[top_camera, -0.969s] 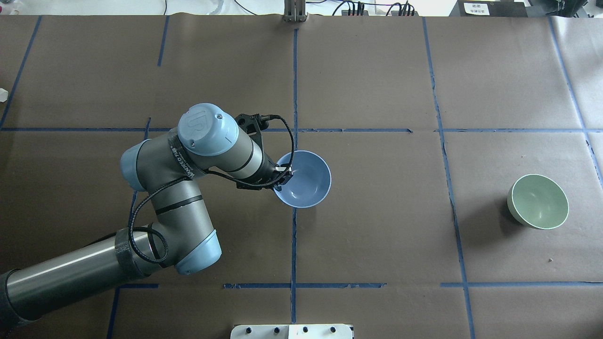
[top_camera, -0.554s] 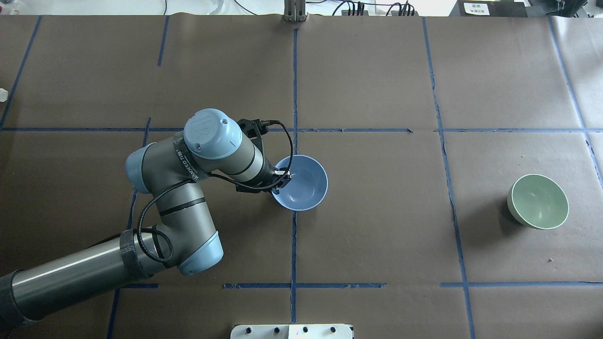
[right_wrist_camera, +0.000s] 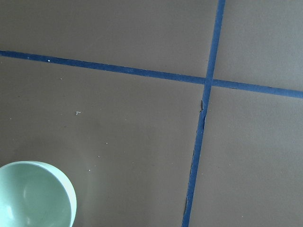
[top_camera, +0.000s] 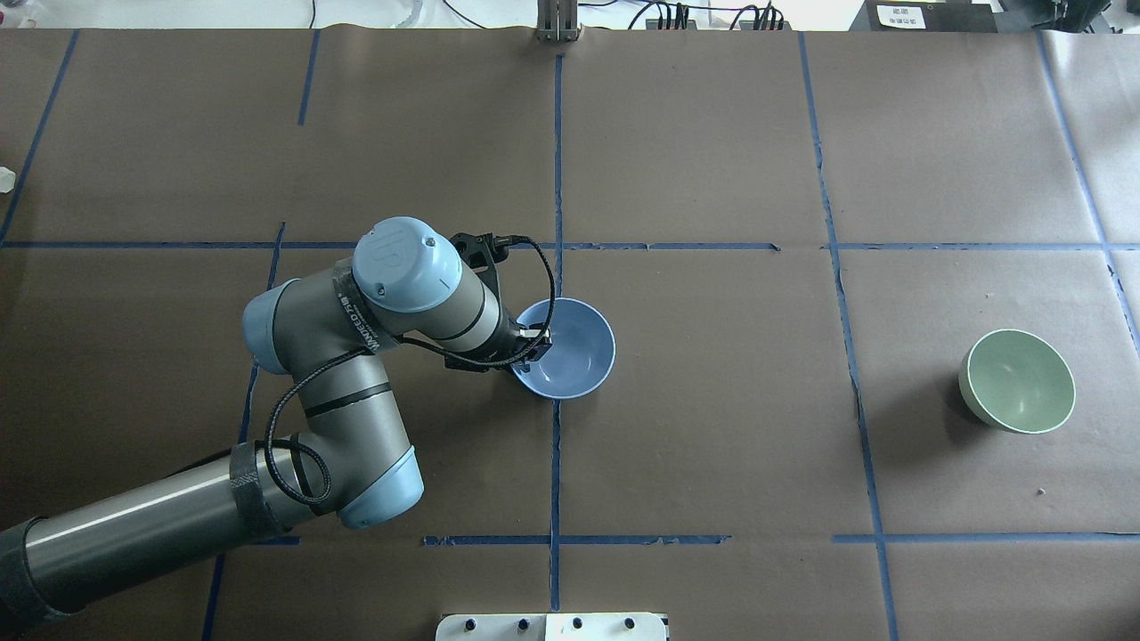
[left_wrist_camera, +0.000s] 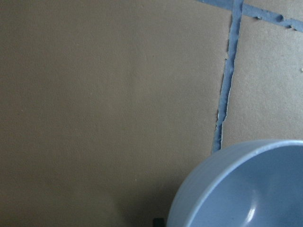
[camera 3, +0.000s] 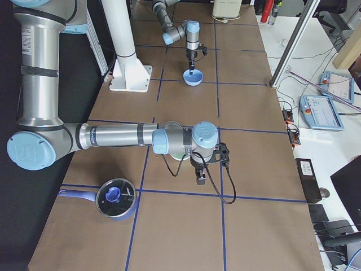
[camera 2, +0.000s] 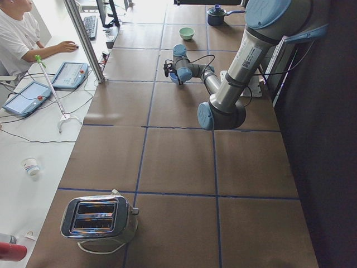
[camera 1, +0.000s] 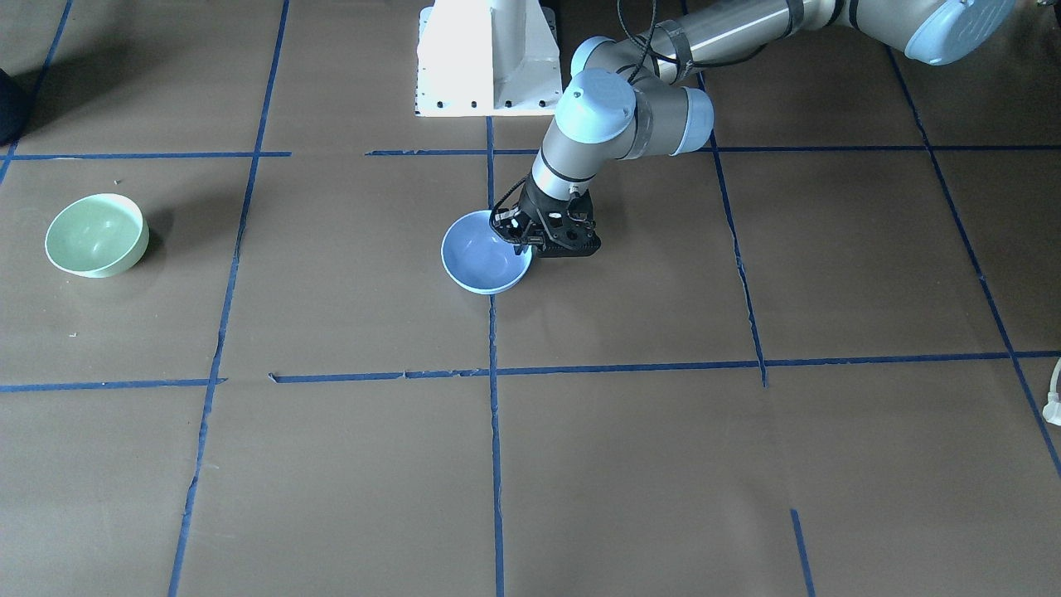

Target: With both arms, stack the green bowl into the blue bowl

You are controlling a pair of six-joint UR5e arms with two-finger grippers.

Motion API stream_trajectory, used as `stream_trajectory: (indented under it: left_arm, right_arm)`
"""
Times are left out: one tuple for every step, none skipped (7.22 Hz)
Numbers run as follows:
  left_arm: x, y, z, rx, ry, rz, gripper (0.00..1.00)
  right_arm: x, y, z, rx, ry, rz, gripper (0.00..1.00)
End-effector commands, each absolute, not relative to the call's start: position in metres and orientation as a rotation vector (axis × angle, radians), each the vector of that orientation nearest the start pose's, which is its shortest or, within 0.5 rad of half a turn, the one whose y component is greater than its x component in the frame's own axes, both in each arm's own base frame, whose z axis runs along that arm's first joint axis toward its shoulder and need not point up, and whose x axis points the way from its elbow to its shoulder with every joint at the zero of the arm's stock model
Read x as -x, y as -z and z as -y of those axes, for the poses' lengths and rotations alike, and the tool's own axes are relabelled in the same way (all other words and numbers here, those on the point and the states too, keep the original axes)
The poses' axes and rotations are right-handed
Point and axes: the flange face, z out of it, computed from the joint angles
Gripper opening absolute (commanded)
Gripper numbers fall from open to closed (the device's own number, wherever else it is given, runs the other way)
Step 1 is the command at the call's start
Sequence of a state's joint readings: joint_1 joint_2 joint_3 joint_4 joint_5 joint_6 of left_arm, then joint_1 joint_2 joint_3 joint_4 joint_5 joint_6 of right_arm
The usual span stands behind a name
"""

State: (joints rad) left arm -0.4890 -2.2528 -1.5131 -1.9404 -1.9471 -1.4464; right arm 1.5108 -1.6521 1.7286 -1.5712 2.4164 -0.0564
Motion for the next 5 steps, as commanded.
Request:
stream_trajectory:
  left_arm:
    - [-0.588, -0.222, 0.418, 0.001, 0.146, -1.049, 1.0]
    - [-0.562, -0.198, 0.423, -0.033, 0.158, -1.099, 1.0]
    - [-0.519, -0.192, 0.427, -0.07, 0.181, -1.139, 1.0]
    - [-0.477, -0.18, 0.433, -0.111, 0.205, -1.182, 1.0]
    - [-0.457, -0.174, 0.433, -0.131, 0.214, -1.203, 1.0]
  right_arm:
    - [-0.022, -0.609, 0.466, -0.098, 0.173, 0.869, 1.0]
    - [-0.013, -0.606, 0.467, -0.1, 0.196, 0.872, 1.0]
    - [-0.002, -0.598, 0.467, -0.119, 0.217, 0.906, 1.0]
    - [0.014, -0.598, 0.462, -0.091, 0.181, 0.936, 1.0]
    - [0.044, -0.607, 0.445, -0.058, 0.138, 0.941, 1.0]
